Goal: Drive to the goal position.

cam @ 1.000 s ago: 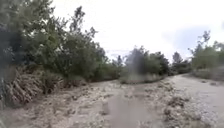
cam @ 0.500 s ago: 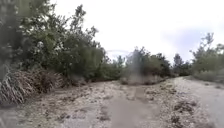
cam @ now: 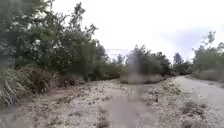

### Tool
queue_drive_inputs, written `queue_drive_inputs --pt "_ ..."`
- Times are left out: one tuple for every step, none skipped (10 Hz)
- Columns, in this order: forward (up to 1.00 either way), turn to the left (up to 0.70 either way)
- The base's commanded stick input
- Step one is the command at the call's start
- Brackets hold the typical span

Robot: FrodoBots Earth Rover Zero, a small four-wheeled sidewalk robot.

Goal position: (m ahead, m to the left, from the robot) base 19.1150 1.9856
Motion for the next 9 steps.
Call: queue_drive_inputs --pt "0.45 0.0" --pt "0.45 0.0" --pt "0.45 0.0" --pt "0.45 0.0" --pt "0.45 0.0" --pt "0.45 0.0" --pt "0.45 0.0" --pt "0.45 0.0" --pt "0.45 0.0"
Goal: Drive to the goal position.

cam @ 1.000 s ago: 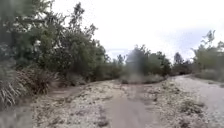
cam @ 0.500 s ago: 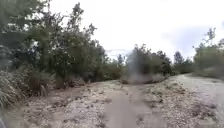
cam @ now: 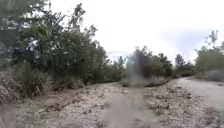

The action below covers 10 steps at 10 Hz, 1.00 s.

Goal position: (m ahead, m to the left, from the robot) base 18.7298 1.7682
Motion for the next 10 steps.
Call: queue_drive_inputs --pt "0.45 0.0" --pt "0.45 0.0" --pt "0.45 0.0" --pt "0.45 0.0" --pt "0.45 0.0" --pt "0.45 0.0" --pt "0.45 0.0" --pt "0.45 0.0" --pt "0.45 0.0" --pt "0.45 0.0"
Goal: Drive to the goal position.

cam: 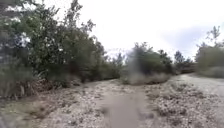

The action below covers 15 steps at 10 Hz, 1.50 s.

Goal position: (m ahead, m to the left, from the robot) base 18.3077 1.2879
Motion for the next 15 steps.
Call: queue_drive_inputs --pt "0.45 0.0" --pt "0.45 0.0" --pt "0.45 0.05" --pt "0.45 0.17" --pt "0.45 0.27" --pt "0.45 0.27" --pt "0.45 0.27" --pt "0.45 0.27" --pt "0.45 0.21" --pt "0.45 0.02" --pt "0.45 0.0" --pt "0.45 0.0" --pt "0.45 0.0" --pt "0.45 0.0" --pt "0.45 0.0"
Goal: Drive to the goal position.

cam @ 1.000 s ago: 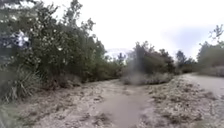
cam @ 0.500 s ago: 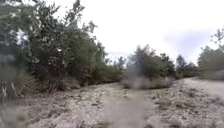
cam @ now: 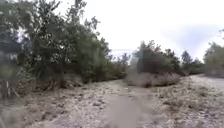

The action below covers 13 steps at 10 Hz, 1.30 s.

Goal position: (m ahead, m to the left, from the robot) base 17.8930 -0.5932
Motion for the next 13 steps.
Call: queue_drive_inputs --pt "0.45 0.0" --pt "0.45 0.0" --pt "0.45 0.0" --pt "0.45 0.0" --pt "0.45 0.0" --pt "0.45 0.0" --pt "0.45 0.0" --pt "0.45 0.0" --pt "0.45 0.0" --pt "0.45 0.0" --pt "0.45 0.0" --pt "0.45 0.0" --pt "0.45 0.0"
